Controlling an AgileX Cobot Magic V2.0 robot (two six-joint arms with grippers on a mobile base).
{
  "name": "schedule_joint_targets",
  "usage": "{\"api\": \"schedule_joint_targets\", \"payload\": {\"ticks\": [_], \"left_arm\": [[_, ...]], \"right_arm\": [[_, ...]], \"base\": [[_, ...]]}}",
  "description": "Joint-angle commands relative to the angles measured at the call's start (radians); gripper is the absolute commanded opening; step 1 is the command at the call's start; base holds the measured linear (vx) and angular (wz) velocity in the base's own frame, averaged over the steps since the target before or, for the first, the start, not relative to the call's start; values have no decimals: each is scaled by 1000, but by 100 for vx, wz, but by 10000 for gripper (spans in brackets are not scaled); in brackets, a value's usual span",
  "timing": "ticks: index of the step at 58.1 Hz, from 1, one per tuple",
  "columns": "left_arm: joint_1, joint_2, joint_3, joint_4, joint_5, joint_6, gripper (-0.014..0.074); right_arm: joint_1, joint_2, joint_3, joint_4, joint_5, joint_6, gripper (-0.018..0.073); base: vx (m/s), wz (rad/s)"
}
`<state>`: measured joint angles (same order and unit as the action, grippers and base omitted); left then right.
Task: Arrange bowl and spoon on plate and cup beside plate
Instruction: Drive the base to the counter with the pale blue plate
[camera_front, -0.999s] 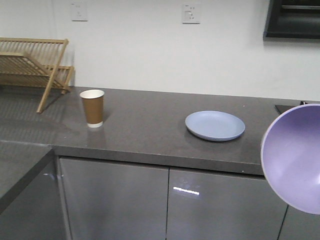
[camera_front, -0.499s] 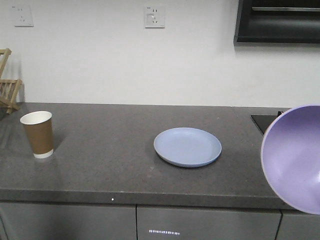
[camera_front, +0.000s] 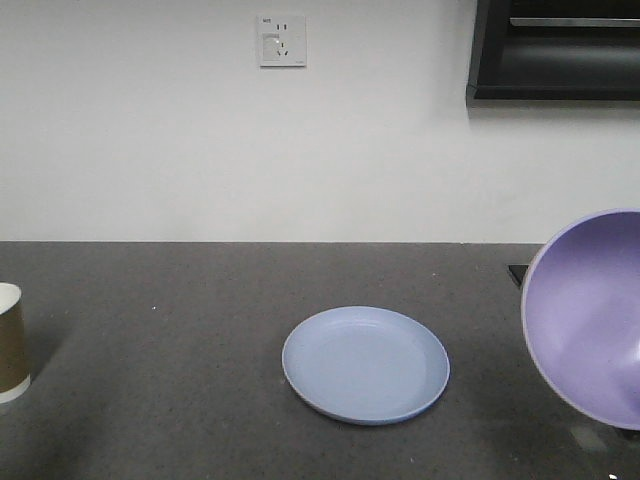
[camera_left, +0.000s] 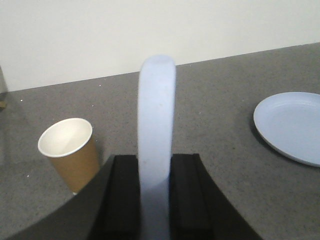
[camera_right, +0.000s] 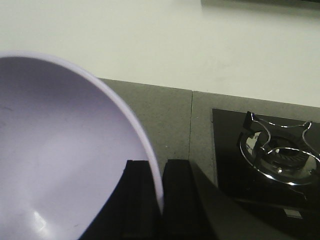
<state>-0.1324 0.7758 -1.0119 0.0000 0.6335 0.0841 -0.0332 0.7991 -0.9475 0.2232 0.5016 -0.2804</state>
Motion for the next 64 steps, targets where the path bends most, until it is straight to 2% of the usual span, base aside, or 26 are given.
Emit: {"api": "schedule_joint_targets", "payload": {"ticks": [1, 37, 64], "left_arm": [[-4, -4, -26, -6, -79, -3, -6], [-4, -4, -26, -6, -78, -3, -6], [-4, -4, -26, -6, -78, -3, -6]], "right_arm": [[-6, -8, -30, 11, -90, -7, -9], [-6, -8, -30, 11, -93, -7, -9], [-6, -8, -30, 11, -93, -7, -9]], "base": [[33, -6], [28, -5], [13, 0]]}}
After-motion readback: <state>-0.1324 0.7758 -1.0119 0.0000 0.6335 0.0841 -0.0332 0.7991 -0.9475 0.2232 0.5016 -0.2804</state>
